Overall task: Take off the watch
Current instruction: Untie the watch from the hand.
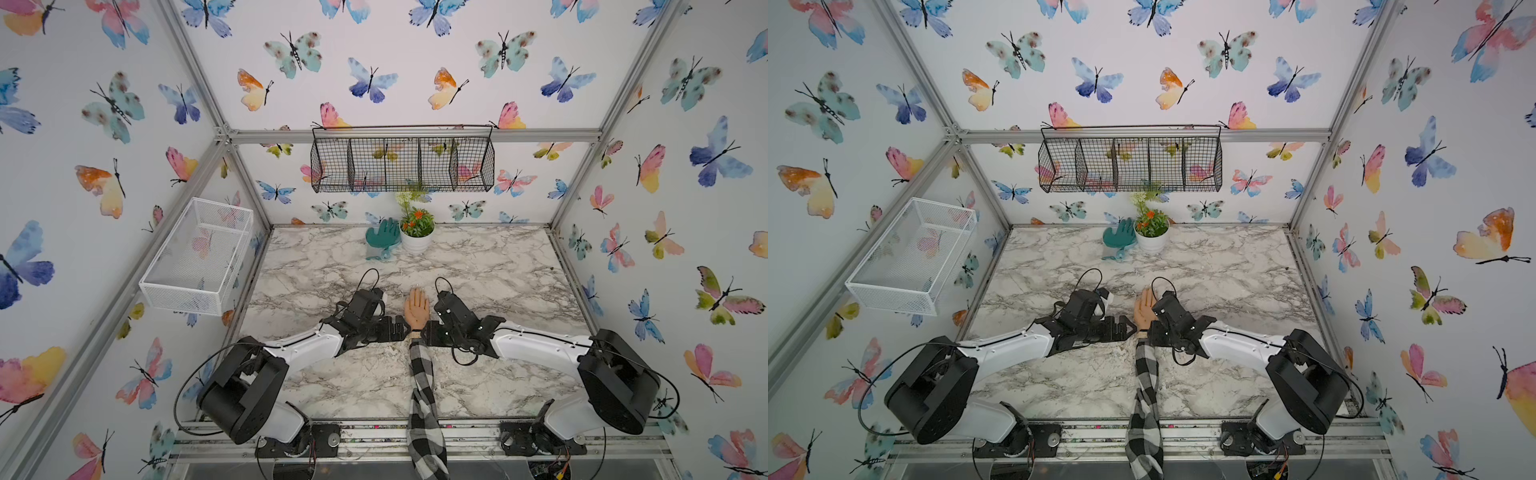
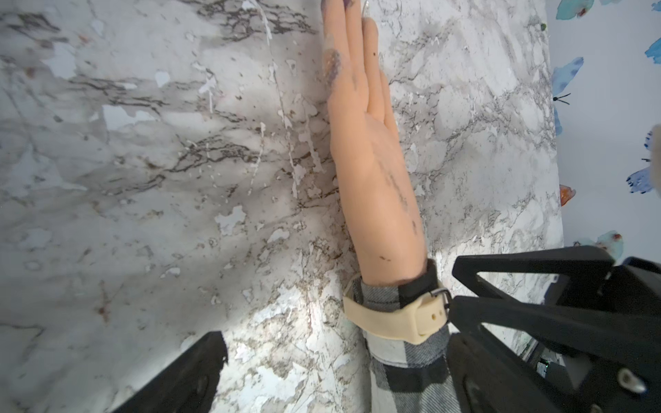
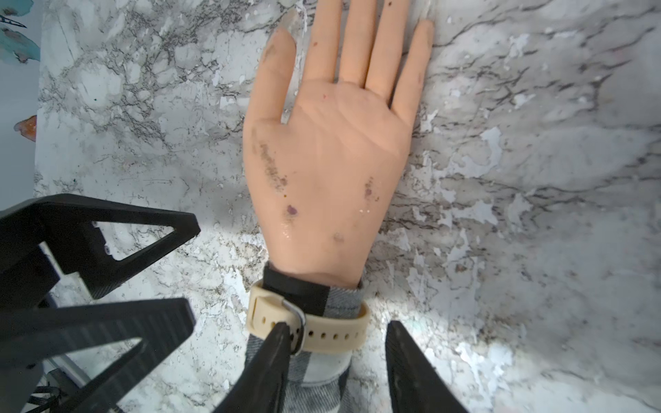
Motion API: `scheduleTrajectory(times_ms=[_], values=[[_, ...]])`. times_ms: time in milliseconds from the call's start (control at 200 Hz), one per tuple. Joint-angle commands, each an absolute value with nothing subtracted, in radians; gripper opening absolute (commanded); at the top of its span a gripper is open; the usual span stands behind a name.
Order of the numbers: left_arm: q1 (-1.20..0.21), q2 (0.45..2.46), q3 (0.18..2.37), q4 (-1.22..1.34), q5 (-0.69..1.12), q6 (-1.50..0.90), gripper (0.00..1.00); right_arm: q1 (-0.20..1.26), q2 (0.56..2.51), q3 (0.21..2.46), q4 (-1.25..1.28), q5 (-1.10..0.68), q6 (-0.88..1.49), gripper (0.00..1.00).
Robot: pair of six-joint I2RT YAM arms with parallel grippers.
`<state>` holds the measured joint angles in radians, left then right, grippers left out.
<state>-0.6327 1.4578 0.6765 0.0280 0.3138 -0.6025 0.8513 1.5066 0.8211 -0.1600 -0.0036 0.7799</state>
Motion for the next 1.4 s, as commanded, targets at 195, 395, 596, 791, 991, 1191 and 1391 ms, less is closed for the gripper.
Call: scheduleTrajectory(times_ms=[195,395,596,791,991,1191,1391], values=[[-0.638,1.482,0.657,0.083,0.336,-0.61,0.87,0.847,1.497,0.98,-0.335,0.001,0.558,0.46],[-0.633,1.476,0.639,0.093,0.321,-0.621,0.8,0.847,1.581,1.099,-0.454,-0.054,0.329,0.46],[-0.632,1.482,0.643,0.1,0.354,-0.622,0.79,0.847,1.601,1.091,-0.459,-0.074,0.143,0.46],[-0.632,1.483,0.633,0.103,0.353,-0.626,0.77,0.847,1.667,1.175,-0.545,-0.011,0.251,0.45],[-0.632,1.489,0.632,0.112,0.362,-0.626,0.76,0.855,1.623,1.16,-0.536,-0.014,0.538,0.45],[-0.632,1.497,0.628,0.121,0.367,-0.62,0.73,0.91,1.622,1.2,-0.626,0.076,0.678,0.4],[-0.632,1.503,0.614,0.133,0.366,-0.618,0.72,0.937,1.658,1.23,-0.623,0.079,0.69,0.28]])
